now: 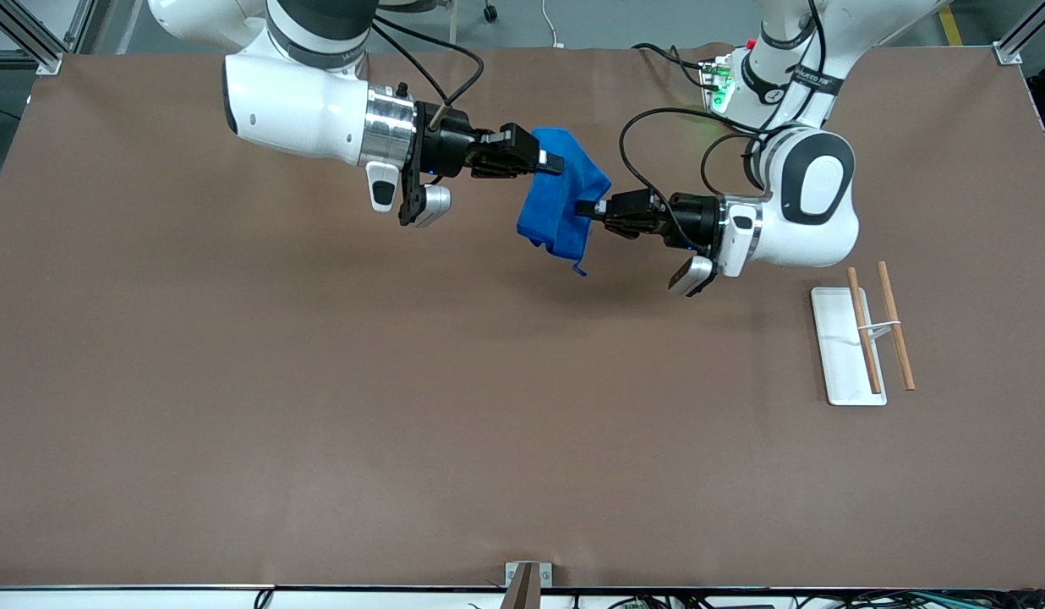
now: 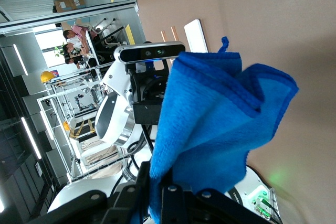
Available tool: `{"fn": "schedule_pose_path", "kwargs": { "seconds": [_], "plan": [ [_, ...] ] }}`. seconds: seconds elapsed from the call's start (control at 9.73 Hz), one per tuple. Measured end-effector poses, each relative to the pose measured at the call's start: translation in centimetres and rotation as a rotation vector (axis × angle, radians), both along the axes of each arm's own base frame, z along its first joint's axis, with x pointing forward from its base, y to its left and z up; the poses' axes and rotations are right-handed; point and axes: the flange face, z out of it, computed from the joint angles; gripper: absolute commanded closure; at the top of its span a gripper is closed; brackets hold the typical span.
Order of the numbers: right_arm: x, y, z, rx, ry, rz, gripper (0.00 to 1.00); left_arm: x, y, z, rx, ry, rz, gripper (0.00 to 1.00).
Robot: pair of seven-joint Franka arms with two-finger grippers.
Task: Right arm passes towel to left arm to hang
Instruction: 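Open the right gripper and withdraw while the left gripper carries the towel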
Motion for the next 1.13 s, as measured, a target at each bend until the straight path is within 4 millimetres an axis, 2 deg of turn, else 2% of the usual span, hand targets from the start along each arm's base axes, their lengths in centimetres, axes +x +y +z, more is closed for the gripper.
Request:
{"fn": "schedule_pose_path", "kwargs": {
  "seconds": [0.21, 0.31, 0.41, 0.62, 0.82, 0.92, 1.13],
  "plan": [
    [0.8, -1.1, -0.4, -0.073, -0.052, 0.009, 0.00, 1.1, 1.1, 1.1, 0.059, -0.060, -0.032, 1.00],
    [1.7, -2.4, -0.7, -0.137, -0.084, 0.021, 0.00, 1.5, 1.6, 1.5, 0.119, -0.100, -0.048, 1.00],
    [2.9, -4.6, -1.3, -0.219, -0.104, 0.050, 0.00, 2.0, 2.4, 2.1, 0.190, -0.132, -0.054, 1.00],
    [5.3, -10.5, -2.5, -0.414, -0.115, 0.100, 0.00, 2.8, 4.5, 3.2, 0.320, -0.171, -0.088, 1.00],
    [6.5, -15.3, -2.0, -0.629, -0.118, 0.061, 0.00, 3.6, 6.4, 4.0, 0.493, -0.218, -0.157, 1.00],
    [6.9, -17.3, -1.5, -0.734, -0.119, 0.021, 0.00, 4.1, 8.0, 4.2, 0.561, -0.233, -0.165, 1.00],
    [7.6, -22.7, 0.1, -0.866, -0.114, -0.055, 0.00, 5.0, 13.5, 4.5, 0.725, -0.265, -0.168, 1.00]
  ]
}}
